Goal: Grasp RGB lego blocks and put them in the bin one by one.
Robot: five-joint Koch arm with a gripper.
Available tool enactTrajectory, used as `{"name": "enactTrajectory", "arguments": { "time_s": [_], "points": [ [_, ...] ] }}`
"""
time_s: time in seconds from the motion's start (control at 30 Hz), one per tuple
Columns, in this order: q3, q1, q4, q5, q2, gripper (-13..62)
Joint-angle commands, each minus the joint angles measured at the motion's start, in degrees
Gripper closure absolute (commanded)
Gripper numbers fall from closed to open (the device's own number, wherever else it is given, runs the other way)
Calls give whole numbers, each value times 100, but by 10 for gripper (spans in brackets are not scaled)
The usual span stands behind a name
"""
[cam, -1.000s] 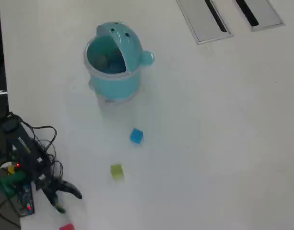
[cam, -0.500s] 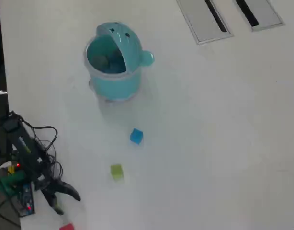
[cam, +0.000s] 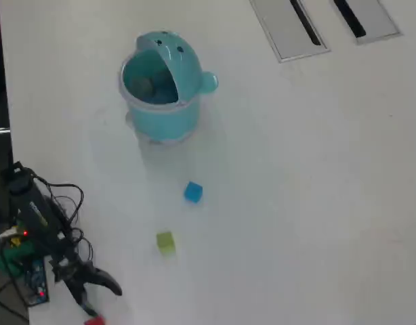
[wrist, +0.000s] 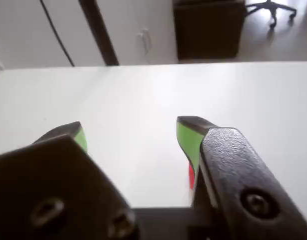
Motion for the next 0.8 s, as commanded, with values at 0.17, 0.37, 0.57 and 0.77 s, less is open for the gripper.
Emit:
{"name": "enactTrajectory", "arguments": {
  "time_s": [0.17, 0.37, 0.57, 0.77],
  "points": [
    [-1020, 439, 439, -563, -571, 171],
    [-923, 932, 870, -756, -545, 180],
    [-1116, 1090, 1310, -826, -554, 180],
    [-1354, 1116, 1784, -835, -826, 180]
  ]
}}
